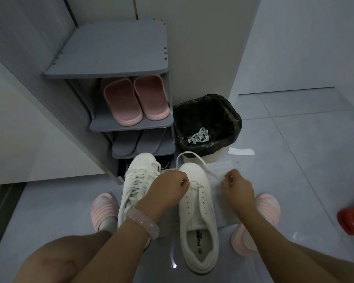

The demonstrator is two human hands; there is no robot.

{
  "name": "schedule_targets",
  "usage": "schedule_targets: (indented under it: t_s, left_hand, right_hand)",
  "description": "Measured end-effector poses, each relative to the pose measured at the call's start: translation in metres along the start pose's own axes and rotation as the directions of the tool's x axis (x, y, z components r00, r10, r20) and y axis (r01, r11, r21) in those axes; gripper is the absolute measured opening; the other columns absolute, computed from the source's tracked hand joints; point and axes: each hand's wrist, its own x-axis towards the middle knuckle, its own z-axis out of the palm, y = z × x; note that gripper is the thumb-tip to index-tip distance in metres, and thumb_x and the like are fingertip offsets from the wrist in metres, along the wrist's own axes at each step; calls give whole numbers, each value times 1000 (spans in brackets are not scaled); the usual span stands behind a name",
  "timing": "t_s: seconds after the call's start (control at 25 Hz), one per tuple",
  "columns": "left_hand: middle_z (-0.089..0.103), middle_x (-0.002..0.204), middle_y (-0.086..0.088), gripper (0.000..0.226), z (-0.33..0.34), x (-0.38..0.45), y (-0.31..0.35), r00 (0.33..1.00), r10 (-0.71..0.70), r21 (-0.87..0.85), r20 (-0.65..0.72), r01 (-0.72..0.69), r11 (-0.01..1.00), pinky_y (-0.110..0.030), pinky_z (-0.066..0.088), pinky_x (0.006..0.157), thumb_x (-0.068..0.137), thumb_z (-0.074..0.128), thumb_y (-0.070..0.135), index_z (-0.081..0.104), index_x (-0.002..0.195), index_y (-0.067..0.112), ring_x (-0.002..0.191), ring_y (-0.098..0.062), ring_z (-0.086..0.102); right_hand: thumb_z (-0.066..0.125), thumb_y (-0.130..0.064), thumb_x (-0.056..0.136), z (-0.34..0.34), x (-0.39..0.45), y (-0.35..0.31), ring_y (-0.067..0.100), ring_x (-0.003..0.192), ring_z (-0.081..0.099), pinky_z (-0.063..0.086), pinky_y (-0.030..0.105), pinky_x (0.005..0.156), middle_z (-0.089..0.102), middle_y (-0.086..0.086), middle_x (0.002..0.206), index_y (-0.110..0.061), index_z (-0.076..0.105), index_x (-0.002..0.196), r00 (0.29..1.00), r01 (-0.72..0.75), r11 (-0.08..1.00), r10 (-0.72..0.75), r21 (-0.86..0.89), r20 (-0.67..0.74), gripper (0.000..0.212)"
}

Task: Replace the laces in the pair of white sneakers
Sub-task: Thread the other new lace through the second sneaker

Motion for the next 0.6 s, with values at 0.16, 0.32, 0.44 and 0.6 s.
schedule_targets:
  t_s: [0.16,0.32,0.44,0.6]
  left_hand:
    - [70,94,-6,25,9,-1,4,997,31,-50,64,-28,998,-34,51,79,91,49,21,71,94,9,88,-18,62]
    - [69,102,-6,25,20,-6,11,996,-2,-106,94,11,994,-31,50,85,91,50,16,71,103,11,94,-20,63]
    - [71,101,-7,26,27,-6,14,997,-52,-232,49,63,971,-30,51,81,87,52,11,71,104,13,88,-19,64]
    - [71,104,-2,26,31,-4,15,998,-60,-315,33,67,947,-16,43,70,86,55,10,71,105,18,81,-6,57]
  right_hand:
    - [55,-16,91,-23,9,-23,20,79,65,52,33,75,66,3,79,-13,56,80,956,119,851,41,512,-289,11]
    - [51,-6,92,-31,6,-26,5,64,63,49,19,66,68,-4,74,-18,49,90,952,263,901,-300,345,56,13]
    - [48,-10,93,-18,-1,-12,-1,56,56,40,9,55,69,-3,82,-15,52,103,847,410,911,-397,42,353,12]
    - [52,-23,93,-11,-1,-3,15,87,60,43,21,71,69,3,100,-15,62,104,839,490,857,-415,-159,351,17]
